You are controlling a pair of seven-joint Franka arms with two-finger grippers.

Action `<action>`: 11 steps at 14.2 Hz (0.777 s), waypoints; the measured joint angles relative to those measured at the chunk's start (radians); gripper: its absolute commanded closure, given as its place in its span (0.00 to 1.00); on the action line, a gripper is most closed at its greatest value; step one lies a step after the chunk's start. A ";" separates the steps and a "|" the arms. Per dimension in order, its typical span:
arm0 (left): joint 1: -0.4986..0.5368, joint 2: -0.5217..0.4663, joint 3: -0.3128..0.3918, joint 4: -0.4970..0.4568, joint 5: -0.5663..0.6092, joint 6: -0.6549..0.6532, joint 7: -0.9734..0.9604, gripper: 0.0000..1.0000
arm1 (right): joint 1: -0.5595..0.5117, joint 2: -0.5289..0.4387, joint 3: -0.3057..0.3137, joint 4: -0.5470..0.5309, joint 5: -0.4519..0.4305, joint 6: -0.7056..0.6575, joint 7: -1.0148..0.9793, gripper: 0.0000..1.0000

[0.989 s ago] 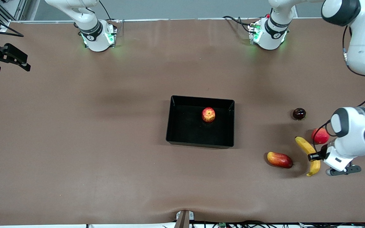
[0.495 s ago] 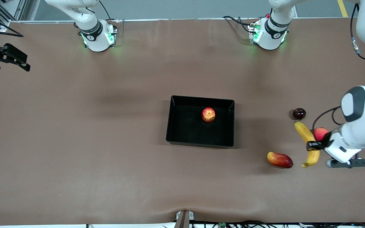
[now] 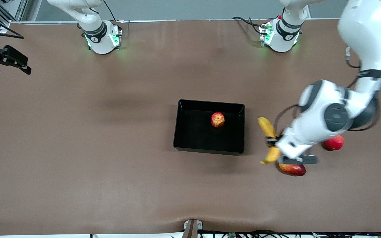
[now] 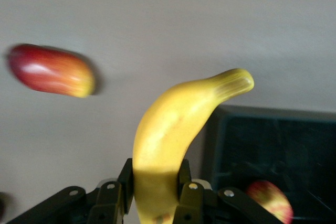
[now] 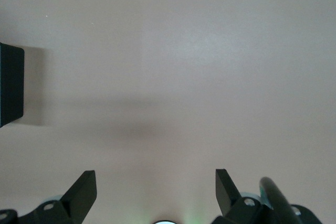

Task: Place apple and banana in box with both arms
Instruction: 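Lift the banana and carry it over the tray with the left gripper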

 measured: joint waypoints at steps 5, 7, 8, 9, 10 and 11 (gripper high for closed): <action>-0.105 0.042 0.002 -0.002 0.000 0.000 -0.068 1.00 | 0.000 0.000 0.000 0.000 0.000 0.000 0.000 0.00; -0.167 0.081 0.004 0.007 0.000 0.004 -0.159 1.00 | 0.000 0.000 0.000 0.000 0.000 0.000 0.000 0.00; -0.201 0.105 0.010 0.019 0.000 0.008 -0.200 1.00 | 0.000 0.000 0.000 0.000 0.000 0.000 0.000 0.00; -0.241 0.130 0.023 0.036 0.000 0.016 -0.255 1.00 | 0.000 0.000 0.000 0.000 0.000 0.000 0.000 0.00; -0.287 0.151 0.045 0.055 0.000 0.023 -0.316 1.00 | 0.000 0.000 0.000 0.000 0.000 0.000 0.000 0.00; -0.341 0.166 0.075 0.075 0.000 0.028 -0.365 1.00 | -0.001 0.000 0.000 0.000 0.000 0.000 0.000 0.00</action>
